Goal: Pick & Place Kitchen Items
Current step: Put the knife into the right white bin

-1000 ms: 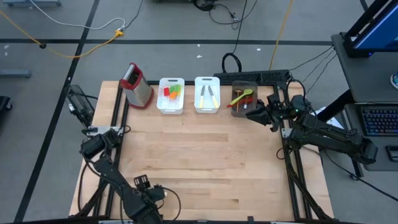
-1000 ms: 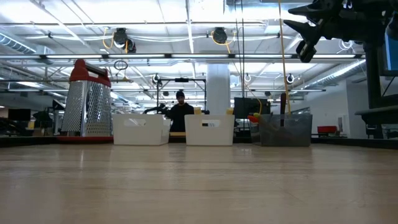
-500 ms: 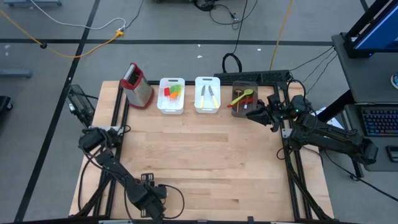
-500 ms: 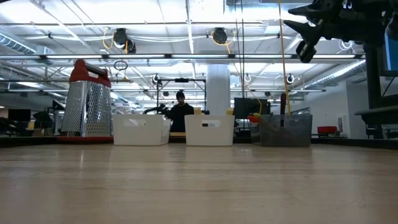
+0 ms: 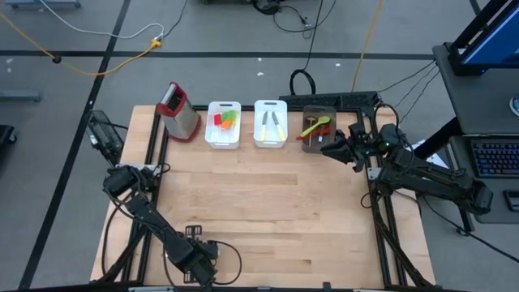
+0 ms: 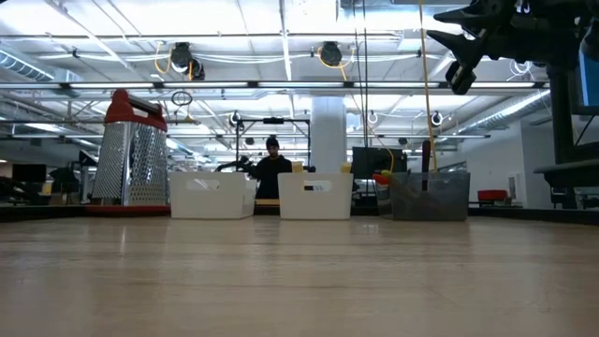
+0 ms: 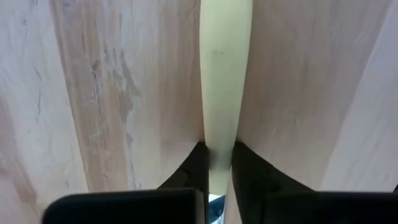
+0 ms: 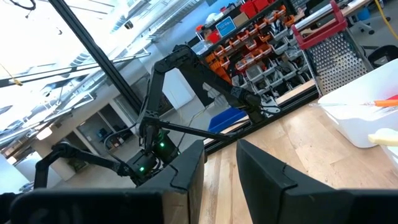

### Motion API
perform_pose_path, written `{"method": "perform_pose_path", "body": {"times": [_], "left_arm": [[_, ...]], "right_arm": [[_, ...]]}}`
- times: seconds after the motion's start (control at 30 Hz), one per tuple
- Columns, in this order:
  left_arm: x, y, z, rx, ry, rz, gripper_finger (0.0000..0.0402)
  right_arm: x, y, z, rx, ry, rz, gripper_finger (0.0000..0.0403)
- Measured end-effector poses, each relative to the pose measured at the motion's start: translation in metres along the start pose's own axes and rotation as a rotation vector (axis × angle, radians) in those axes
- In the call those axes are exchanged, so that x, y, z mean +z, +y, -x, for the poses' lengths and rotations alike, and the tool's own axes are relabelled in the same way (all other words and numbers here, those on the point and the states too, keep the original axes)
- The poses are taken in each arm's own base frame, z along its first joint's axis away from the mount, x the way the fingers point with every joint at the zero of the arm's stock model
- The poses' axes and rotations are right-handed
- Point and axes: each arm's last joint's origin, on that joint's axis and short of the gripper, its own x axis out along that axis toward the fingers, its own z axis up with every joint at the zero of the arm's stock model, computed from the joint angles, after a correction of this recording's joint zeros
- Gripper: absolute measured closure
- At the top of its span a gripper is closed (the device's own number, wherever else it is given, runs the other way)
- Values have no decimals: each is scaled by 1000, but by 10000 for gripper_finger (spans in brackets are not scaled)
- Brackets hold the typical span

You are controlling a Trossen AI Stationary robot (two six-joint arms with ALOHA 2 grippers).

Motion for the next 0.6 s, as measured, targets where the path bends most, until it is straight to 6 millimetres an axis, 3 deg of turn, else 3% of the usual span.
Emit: {"method": "perform_pose_path", "body": {"times": [0.6], "left_arm": [[8,10,9,-19,-1,52,370]], "right_arm": [[0,0,0,0,0,0,312]]}}
